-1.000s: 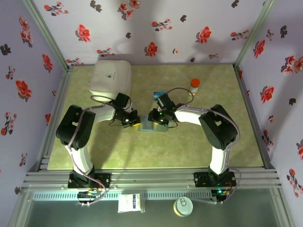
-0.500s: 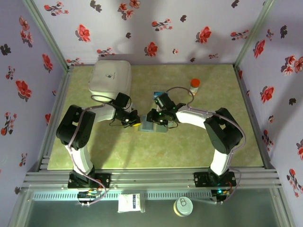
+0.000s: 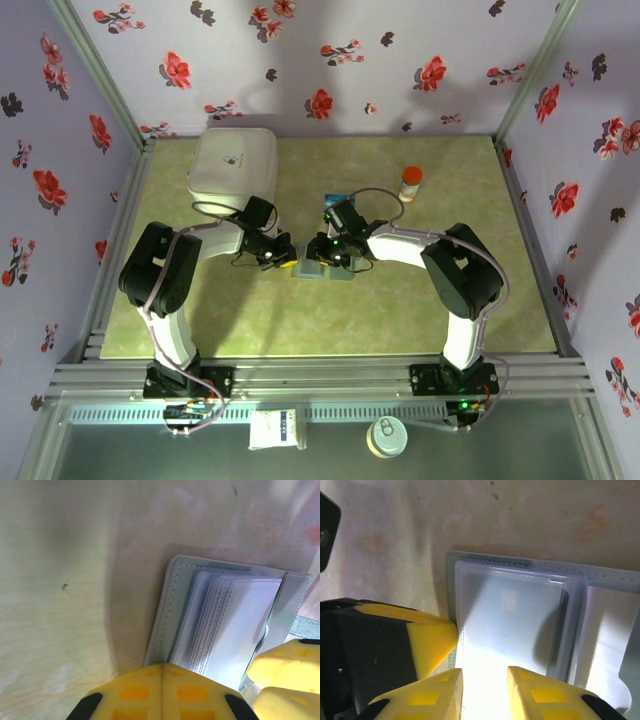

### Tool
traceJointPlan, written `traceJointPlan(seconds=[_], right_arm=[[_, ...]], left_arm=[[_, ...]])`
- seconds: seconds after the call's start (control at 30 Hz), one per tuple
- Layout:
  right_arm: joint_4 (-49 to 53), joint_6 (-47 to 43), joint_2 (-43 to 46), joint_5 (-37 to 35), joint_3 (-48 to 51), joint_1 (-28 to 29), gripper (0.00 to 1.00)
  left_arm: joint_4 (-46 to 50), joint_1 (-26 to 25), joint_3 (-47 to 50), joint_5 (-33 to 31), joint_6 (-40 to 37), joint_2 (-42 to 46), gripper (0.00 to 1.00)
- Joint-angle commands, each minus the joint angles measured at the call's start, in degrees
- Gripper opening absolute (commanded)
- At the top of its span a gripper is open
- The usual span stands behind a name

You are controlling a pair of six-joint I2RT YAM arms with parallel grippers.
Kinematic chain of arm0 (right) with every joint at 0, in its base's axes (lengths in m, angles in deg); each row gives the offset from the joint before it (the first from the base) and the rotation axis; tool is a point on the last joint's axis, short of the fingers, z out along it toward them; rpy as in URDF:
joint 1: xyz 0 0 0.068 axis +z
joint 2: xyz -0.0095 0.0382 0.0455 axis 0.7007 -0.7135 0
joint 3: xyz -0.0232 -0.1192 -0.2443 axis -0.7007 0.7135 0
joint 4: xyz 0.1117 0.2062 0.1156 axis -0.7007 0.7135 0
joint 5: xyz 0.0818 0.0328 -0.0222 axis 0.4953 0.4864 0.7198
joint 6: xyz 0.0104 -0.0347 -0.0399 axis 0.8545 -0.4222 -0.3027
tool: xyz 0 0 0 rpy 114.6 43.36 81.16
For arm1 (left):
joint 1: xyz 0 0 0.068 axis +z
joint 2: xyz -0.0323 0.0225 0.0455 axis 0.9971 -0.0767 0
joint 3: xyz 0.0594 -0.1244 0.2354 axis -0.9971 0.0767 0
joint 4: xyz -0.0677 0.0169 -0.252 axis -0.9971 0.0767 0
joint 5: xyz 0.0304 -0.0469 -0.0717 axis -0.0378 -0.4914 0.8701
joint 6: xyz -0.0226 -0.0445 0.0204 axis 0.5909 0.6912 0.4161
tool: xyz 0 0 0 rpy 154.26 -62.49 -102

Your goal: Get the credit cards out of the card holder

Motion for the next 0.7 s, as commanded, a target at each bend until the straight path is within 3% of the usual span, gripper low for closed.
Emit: traceJointPlan(seconds=[0.0, 0.67], right_arm=[[2.6, -0.5, -0.7, -2.2, -0.4, 0.0, 0.3], [3.2, -1.0, 1.7, -3.5, 2.7, -2.4, 0.28]], left_arm=[[2.7, -0.4, 1.2, -2.4, -0.2, -0.5, 0.0], [4.0, -0.5, -0.1, -2.8, -0.4, -0.6, 0.0]])
